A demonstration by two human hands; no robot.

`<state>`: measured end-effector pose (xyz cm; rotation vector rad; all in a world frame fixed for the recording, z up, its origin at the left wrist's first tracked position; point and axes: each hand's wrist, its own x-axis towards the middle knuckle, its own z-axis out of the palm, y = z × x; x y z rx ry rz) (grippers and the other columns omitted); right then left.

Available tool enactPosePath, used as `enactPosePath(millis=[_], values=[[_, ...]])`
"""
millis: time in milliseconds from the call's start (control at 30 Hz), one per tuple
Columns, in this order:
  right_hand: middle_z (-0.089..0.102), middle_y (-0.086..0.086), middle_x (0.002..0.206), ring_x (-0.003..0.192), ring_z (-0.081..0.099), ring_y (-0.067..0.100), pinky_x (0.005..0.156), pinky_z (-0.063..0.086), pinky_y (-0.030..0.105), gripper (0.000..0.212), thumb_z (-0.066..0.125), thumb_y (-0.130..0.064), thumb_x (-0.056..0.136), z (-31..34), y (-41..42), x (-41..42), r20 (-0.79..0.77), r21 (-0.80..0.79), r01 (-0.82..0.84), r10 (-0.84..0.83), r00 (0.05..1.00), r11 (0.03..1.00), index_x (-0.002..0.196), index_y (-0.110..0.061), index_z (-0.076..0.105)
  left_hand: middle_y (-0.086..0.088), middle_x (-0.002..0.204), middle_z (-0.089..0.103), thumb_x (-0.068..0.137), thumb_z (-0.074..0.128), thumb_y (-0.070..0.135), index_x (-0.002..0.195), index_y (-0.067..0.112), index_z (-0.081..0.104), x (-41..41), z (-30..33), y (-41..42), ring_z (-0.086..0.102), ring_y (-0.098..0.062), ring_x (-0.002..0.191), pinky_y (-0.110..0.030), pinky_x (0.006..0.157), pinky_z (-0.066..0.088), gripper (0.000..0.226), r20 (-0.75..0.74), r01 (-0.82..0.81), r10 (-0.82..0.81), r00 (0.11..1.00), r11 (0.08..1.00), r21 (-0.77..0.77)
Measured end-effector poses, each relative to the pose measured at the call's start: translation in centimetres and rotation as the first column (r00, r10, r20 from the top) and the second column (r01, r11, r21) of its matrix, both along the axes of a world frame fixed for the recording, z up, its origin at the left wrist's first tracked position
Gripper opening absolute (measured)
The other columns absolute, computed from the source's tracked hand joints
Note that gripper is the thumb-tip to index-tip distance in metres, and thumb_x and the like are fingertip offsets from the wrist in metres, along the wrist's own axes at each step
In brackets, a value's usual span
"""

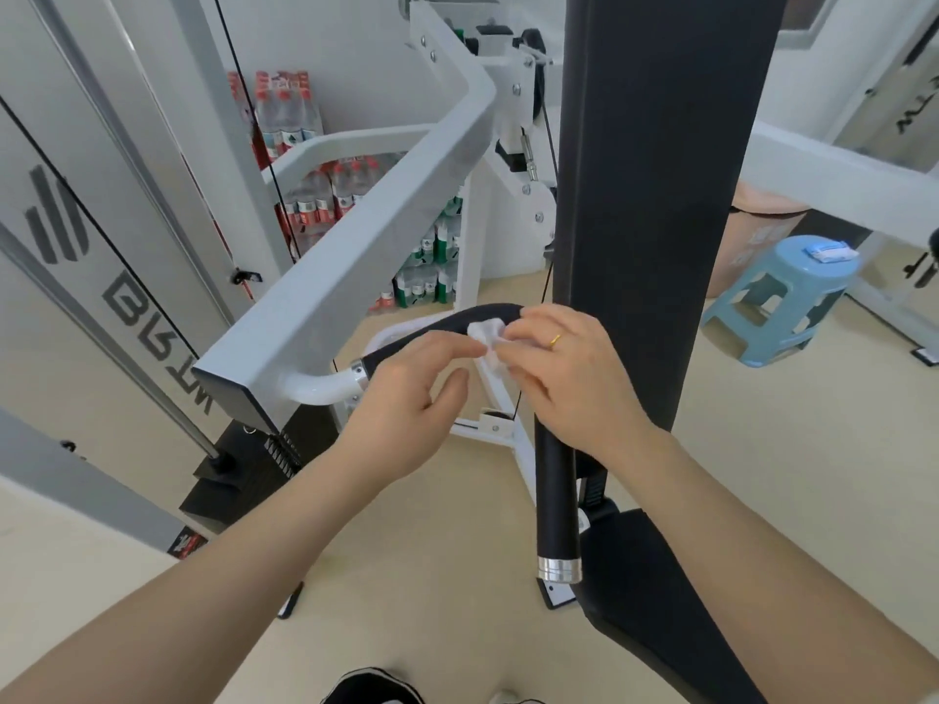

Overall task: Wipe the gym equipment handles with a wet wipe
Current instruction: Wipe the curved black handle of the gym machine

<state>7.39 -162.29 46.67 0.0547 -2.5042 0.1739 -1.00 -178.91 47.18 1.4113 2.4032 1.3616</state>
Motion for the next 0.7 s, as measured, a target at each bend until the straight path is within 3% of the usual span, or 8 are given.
enactPosePath(millis=[100, 200, 367, 433, 500, 567, 633, 700], values=[[0.071, -0.010, 0.086, 0.115, 0.053, 0.029, 0.108, 0.026, 0.045, 0.031, 0.045, -0.021, 0.083, 1.8, 0.9, -2.0, 0.294, 0.418, -0.154, 0.027, 0.955, 0.896, 0.083, -0.023, 0.075, 0.003, 0.106, 0.062, 0.084, 0.043, 0.012, 0.108, 0.009, 0.065, -2.3, 0.7, -0.6, 0.053, -0.003, 0.097, -0.010, 0.083, 0.036, 0.032, -0.157, -0.048, 0.046, 0.986, 0.999, -0.004], [0.069, -0.014, 0.086, 0.119, 0.049, 0.024, 0.114, 0.007, 0.043, 0.033, 0.041, -0.027, 0.087, 3.1, 2.0, -1.5, 0.377, 0.551, -0.194, -0.035, 0.925, 0.811, 0.085, -0.027, 0.073, -0.007, 0.111, 0.064, 0.082, 0.047, 0.008, 0.108, 0.005, 0.065, -4.0, 0.7, -0.8, 0.056, -0.021, 0.104, -0.014, 0.091, 0.031, 0.031, -0.275, -0.036, 0.019, 0.961, 0.998, -0.057], [0.072, -0.003, 0.095, 0.104, 0.058, 0.019, 0.095, 0.045, 0.037, 0.035, 0.041, -0.027, 0.092, 1.9, 1.8, 0.8, 0.210, 0.256, -0.137, 0.083, 0.974, 0.957, 0.090, -0.013, 0.073, -0.010, 0.116, 0.062, 0.080, 0.050, 0.005, 0.113, 0.004, 0.063, -4.8, 0.0, -0.6, 0.058, -0.028, 0.105, -0.026, 0.090, 0.038, 0.036, -0.320, -0.009, -0.034, 0.947, 0.991, -0.133], [0.068, 0.006, 0.095, 0.095, 0.056, 0.017, 0.085, 0.046, 0.029, 0.028, 0.047, -0.018, 0.092, 2.3, 2.1, -0.8, -0.029, -0.147, 0.058, -0.063, 0.998, 0.988, 0.091, -0.004, 0.071, -0.013, 0.116, 0.063, 0.078, 0.052, 0.004, 0.115, 0.004, 0.063, -5.0, -0.1, -0.1, 0.061, -0.032, 0.101, -0.032, 0.087, 0.043, 0.038, -0.357, 0.003, -0.058, 0.932, 0.988, -0.154], [0.064, 0.004, 0.097, 0.090, 0.057, 0.016, 0.079, 0.046, 0.024, 0.018, 0.053, -0.013, 0.090, 3.1, 2.5, -2.2, 0.028, -0.643, 0.292, -0.359, 0.933, 0.708, 0.095, -0.005, 0.069, -0.015, 0.115, 0.063, 0.080, 0.050, 0.005, 0.116, 0.006, 0.063, -5.2, -0.1, 0.5, 0.062, -0.036, 0.096, -0.038, 0.082, 0.048, 0.039, -0.377, 0.001, -0.064, 0.924, 0.986, -0.164], [0.064, 0.009, 0.092, 0.082, 0.060, 0.018, 0.075, 0.049, 0.030, 0.016, 0.057, -0.011, 0.088, 3.0, 2.4, -3.0, 0.313, -0.910, 0.357, -0.215, 0.925, 0.212, 0.096, -0.002, 0.068, -0.017, 0.112, 0.064, 0.082, 0.041, 0.008, 0.114, 0.006, 0.064, -5.1, -0.1, 1.1, 0.063, -0.037, 0.091, -0.041, 0.077, 0.051, 0.039, -0.400, 0.026, -0.097, 0.911, 0.984, -0.179], [0.065, 0.018, 0.091, 0.080, 0.063, 0.024, 0.082, 0.054, 0.036, 0.022, 0.057, -0.009, 0.088, 2.7, 1.7, -3.5, 0.368, -0.882, 0.369, 0.060, 0.928, -0.294, 0.102, 0.006, 0.065, -0.016, 0.110, 0.065, 0.081, 0.038, 0.009, 0.112, 0.007, 0.066, -5.0, -0.3, 1.6, 0.064, -0.036, 0.088, -0.041, 0.075, 0.052, 0.042, -0.433, 0.054, -0.138, 0.891, 0.978, -0.200], [0.068, 0.022, 0.096, 0.086, 0.066, 0.031, 0.092, 0.050, 0.043, 0.023, 0.052, -0.013, 0.091, 2.5, 1.1, -3.9, 0.332, -0.784, 0.371, 0.170, 0.928, -0.497, 0.100, 0.004, 0.064, -0.016, 0.108, 0.067, 0.081, 0.045, 0.004, 0.111, 0.008, 0.067, -5.1, -0.5, 2.0, 0.065, -0.037, 0.088, -0.042, 0.075, 0.053, 0.038, -0.449, 0.048, -0.142, 0.882, 0.976, -0.215]])
